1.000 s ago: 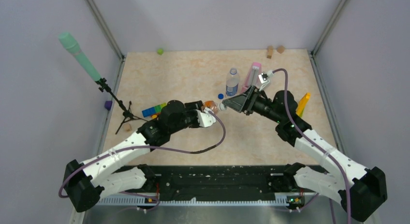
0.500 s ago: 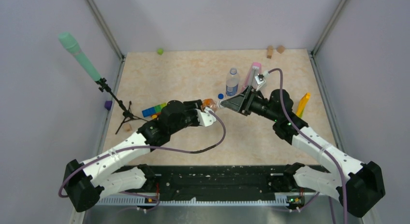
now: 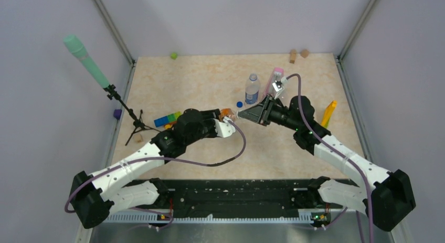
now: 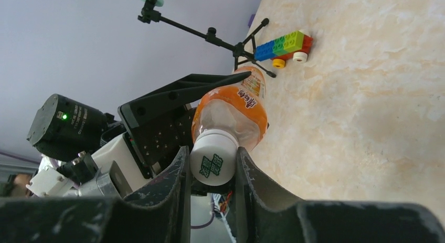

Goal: Unscrew the bottle caps
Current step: Unscrew the bottle cap from the plastic bottle, then place the bottle cap at the center of the board.

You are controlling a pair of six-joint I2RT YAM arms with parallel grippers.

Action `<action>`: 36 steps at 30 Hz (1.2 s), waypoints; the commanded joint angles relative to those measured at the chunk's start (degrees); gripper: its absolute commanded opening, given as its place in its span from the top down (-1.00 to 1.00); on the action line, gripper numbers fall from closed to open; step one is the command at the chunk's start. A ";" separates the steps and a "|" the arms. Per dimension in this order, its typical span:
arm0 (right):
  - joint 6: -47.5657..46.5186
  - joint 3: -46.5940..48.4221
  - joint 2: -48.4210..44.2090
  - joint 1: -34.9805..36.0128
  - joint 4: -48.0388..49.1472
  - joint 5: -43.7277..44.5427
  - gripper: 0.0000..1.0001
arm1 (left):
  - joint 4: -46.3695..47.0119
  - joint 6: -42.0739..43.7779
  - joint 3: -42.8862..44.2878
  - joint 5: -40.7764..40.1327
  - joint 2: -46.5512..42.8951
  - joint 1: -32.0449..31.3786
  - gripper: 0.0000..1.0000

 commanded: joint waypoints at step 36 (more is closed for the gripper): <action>-39.58 -4.63 -12.66 0.70 -10.01 23.04 1.00 | 14.50 -26.69 -4.19 20.49 -13.33 12.62 1.00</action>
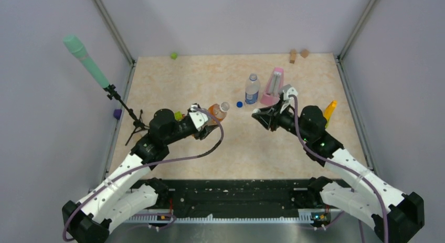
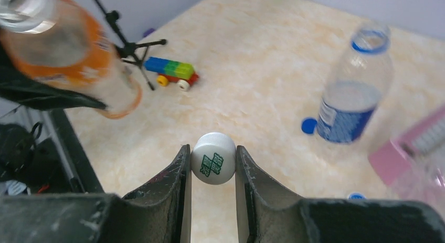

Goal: Unscrew the bottle caps
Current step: Place the bottle cap at the center of the board.

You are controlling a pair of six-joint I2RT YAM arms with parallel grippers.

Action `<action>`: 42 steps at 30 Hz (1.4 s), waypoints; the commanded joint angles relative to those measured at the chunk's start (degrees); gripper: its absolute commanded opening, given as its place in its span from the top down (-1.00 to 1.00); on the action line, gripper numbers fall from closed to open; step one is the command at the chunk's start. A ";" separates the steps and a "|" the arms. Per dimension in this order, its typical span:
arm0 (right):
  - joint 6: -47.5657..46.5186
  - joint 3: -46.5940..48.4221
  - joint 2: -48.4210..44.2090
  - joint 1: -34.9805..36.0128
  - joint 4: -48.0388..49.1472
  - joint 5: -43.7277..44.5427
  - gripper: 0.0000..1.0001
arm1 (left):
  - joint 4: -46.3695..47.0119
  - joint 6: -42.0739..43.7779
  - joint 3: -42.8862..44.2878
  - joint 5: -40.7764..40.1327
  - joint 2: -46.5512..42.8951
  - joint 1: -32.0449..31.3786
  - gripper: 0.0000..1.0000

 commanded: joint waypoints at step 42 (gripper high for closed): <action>19.87 18.78 48.66 8.56 -14.05 31.45 0.92 | 21.51 -17.38 -9.66 -23.84 -7.06 0.19 1.00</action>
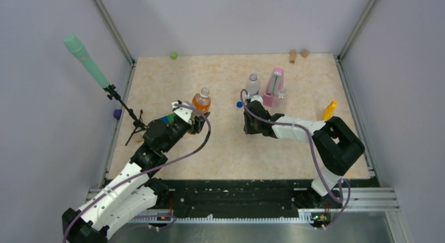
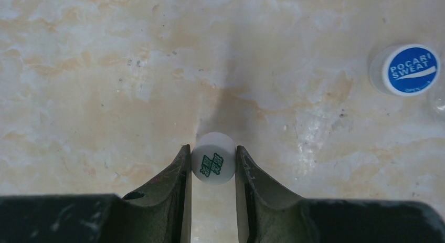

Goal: Unscrew the bottle caps
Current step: Place the bottle cap at the center of the board.

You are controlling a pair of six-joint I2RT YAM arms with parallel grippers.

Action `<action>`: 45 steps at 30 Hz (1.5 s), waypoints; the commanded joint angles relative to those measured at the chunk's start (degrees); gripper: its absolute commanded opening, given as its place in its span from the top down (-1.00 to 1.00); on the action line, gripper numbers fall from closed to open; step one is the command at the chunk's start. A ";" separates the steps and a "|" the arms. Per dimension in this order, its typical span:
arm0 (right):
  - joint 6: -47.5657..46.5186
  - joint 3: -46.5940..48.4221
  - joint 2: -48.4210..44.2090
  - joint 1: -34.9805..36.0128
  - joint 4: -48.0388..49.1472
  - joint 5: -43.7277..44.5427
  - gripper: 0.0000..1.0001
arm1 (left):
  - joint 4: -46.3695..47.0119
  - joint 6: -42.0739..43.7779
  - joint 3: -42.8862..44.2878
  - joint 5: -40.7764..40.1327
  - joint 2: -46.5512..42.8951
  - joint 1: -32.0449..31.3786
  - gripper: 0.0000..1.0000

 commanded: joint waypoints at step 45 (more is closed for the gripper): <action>5.96 -11.12 -31.50 5.05 13.44 -8.42 0.01 | 6.66 -8.34 0.45 10.56 7.52 0.24 0.96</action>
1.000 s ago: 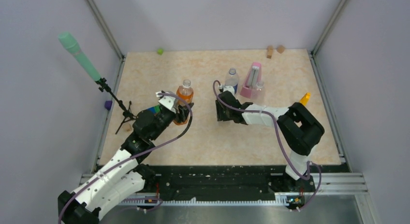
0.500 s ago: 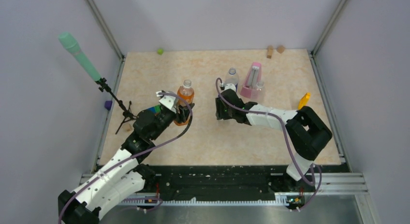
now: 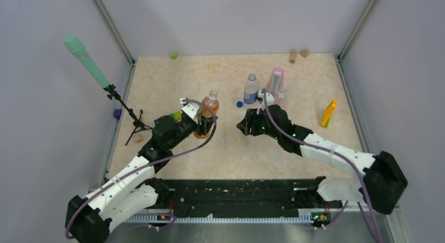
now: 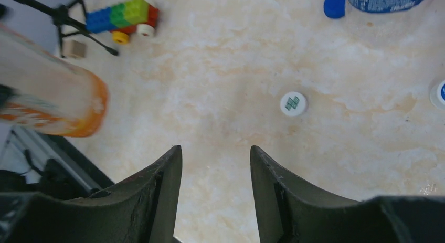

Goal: Unscrew the bottle caps
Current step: Place the bottle cap at the center of the board.

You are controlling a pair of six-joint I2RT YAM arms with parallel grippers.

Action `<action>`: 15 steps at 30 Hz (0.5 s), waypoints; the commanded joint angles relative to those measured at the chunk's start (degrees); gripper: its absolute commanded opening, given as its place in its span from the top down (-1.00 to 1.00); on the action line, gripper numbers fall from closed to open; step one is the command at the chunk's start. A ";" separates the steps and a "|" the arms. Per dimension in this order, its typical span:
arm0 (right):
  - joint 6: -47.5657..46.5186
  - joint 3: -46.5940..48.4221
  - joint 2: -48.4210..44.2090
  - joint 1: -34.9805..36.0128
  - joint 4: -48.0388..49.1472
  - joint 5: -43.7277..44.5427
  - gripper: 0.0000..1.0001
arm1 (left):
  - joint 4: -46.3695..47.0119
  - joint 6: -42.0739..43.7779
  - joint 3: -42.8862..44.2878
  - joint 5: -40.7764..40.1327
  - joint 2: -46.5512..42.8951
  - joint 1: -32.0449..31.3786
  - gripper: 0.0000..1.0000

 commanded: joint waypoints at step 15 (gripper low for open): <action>9.35 -5.42 -24.88 0.76 22.81 -9.37 0.02 | -1.35 -0.26 9.11 31.04 11.58 0.10 0.89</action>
